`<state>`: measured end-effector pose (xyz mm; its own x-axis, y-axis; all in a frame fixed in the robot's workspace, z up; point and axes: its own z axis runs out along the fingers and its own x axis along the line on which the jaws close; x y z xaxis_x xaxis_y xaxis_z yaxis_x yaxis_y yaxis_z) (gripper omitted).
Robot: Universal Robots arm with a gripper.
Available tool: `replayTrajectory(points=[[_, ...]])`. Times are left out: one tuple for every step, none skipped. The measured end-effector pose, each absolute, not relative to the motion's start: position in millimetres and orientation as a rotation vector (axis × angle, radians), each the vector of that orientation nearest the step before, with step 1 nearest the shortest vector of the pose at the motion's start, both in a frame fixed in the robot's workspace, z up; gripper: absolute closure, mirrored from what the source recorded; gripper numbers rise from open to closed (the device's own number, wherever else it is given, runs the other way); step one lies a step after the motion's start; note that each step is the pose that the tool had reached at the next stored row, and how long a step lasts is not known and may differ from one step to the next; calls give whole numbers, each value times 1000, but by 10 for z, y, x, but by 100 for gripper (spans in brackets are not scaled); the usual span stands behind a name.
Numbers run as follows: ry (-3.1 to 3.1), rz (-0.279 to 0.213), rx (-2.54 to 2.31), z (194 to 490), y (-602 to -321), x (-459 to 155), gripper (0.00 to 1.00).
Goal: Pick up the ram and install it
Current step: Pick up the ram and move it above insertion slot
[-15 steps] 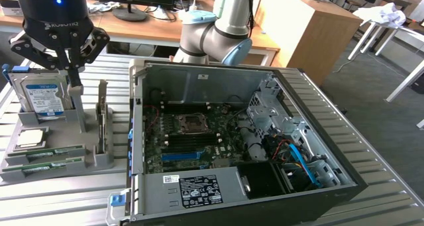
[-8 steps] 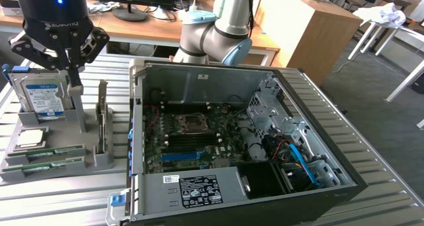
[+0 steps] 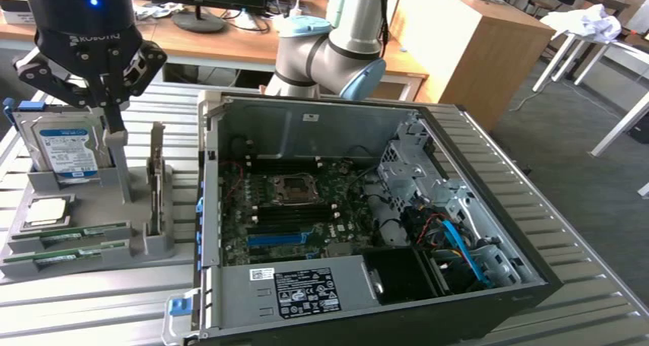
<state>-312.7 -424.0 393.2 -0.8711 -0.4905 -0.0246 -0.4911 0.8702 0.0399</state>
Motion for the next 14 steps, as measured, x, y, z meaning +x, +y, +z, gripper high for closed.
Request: replayTrajectory(points=[[3023, 70, -801, 3932, -4240, -3127, 89], [3021, 70, -808, 3932, -4240, -3127, 89], [3019, 70, -815, 3932, -4241, -3127, 89], [3018, 70, -822, 3932, -4240, -3127, 89], [3016, 70, -829, 3932, -4240, -3127, 89], [3014, 70, -836, 3932, -4240, -3127, 89], [3012, 70, -842, 3932, -4240, -3127, 89], [3011, 71, -849, 3932, -4240, -3127, 89], [3009, 71, -855, 3932, -4240, -3127, 89], [3007, 71, -862, 3932, -4240, -3127, 89], [3005, 71, -869, 3932, -4240, -3127, 89], [3004, 71, -875, 3932, -4240, -3127, 89], [3002, 71, -882, 3932, -4240, -3127, 89], [3000, 71, -888, 3932, -4240, -3127, 89]])
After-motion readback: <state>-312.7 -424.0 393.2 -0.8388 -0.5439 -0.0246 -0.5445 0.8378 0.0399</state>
